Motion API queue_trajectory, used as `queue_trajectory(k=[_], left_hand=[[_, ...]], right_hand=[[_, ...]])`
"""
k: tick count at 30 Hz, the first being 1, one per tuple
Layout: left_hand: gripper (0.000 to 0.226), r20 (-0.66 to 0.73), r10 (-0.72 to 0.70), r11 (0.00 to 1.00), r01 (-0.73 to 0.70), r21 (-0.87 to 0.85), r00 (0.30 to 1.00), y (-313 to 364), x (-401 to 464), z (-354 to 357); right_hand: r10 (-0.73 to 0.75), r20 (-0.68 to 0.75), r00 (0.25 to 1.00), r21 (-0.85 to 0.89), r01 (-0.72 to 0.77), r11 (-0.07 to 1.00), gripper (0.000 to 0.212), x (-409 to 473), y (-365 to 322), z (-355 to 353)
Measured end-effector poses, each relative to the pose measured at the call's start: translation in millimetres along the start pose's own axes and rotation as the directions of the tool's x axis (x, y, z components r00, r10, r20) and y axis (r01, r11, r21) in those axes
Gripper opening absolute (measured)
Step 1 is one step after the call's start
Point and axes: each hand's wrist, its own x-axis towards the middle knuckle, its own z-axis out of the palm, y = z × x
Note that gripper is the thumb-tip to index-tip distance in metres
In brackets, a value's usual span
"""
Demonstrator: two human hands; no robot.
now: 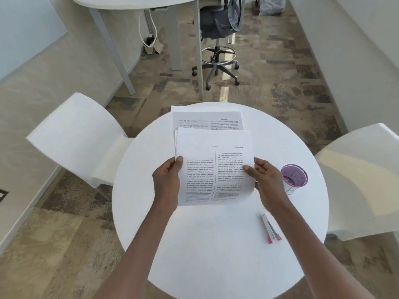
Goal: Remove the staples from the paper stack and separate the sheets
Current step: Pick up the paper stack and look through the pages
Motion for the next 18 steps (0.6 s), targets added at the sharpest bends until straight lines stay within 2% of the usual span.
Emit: queue_trajectory(k=[6, 10, 14, 18], left_hand=[[0.020, 0.195, 0.115, 0.986, -0.088, -0.138, 0.974, 67, -21, 7], [0.022, 0.265, 0.213, 0.969, -0.169, -0.179, 0.940, 94, -25, 14], [0.021, 0.260, 0.272, 0.956, -0.229, -0.183, 0.927, 106, -25, 18], [0.018, 0.216, 0.325, 0.941, -0.291, -0.176, 0.921, 112, -24, 20]], right_hand=[[-0.190, 0.078, 0.979, 0.064, 0.185, 0.981, 0.038, -13, -71, 4], [-0.273, 0.095, 0.957, 0.045, 0.270, 0.962, 0.036, -14, -100, 9], [-0.314, 0.156, 0.936, -0.012, 0.320, 0.947, 0.022, -11, -108, 10], [-0.321, 0.196, 0.927, -0.021, 0.331, 0.943, 0.042, -7, -118, 14]])
